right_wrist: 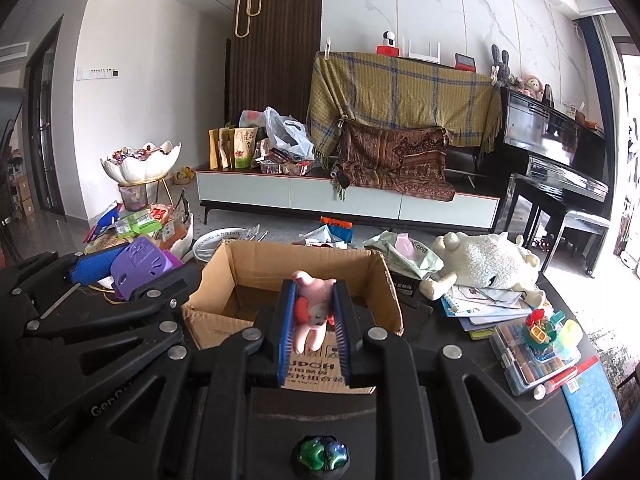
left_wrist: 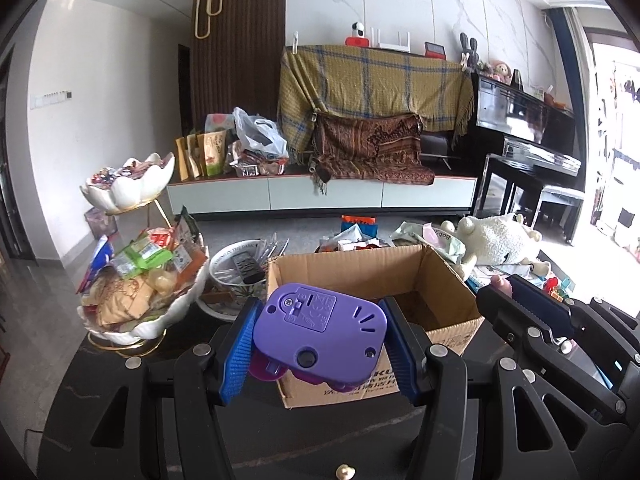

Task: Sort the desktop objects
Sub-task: 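Lift the purple toy and pink bunny with both grippers toward the cardboard box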

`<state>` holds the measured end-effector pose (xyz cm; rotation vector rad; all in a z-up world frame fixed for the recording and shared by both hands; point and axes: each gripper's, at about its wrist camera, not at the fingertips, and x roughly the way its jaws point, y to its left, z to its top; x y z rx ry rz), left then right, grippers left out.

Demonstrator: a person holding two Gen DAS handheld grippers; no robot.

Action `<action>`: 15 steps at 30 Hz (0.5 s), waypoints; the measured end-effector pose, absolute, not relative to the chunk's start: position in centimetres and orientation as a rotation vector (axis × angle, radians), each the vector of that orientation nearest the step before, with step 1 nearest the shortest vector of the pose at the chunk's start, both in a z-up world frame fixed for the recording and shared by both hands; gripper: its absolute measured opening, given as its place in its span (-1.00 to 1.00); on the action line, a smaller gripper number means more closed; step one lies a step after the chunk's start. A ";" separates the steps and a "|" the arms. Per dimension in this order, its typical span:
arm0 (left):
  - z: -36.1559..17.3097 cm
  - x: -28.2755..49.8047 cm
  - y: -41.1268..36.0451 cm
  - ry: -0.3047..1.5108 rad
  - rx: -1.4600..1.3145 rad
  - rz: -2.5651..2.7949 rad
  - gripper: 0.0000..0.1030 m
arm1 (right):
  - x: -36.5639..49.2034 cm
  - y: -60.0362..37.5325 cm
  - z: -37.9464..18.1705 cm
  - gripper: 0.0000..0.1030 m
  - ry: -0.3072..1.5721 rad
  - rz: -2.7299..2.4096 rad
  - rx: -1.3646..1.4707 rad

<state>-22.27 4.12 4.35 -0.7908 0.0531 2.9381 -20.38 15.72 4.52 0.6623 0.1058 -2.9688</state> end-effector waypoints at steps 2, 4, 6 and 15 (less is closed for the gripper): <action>4.2 -22.9 4.3 0.056 -0.795 2.936 0.06 | -21.0 15.9 4.3 -0.68 0.104 -2.971 0.666; 4.0 -23.5 4.5 0.061 -0.799 2.940 0.06 | -21.5 16.0 4.2 -0.68 0.101 -2.971 0.672; 3.8 -24.3 4.7 0.066 -0.810 2.940 0.06 | -22.2 16.2 4.0 -0.68 0.102 -2.966 0.682; 3.0 -27.1 5.9 0.090 -0.847 2.925 0.06 | -25.2 17.1 2.9 -0.68 0.082 -2.958 0.740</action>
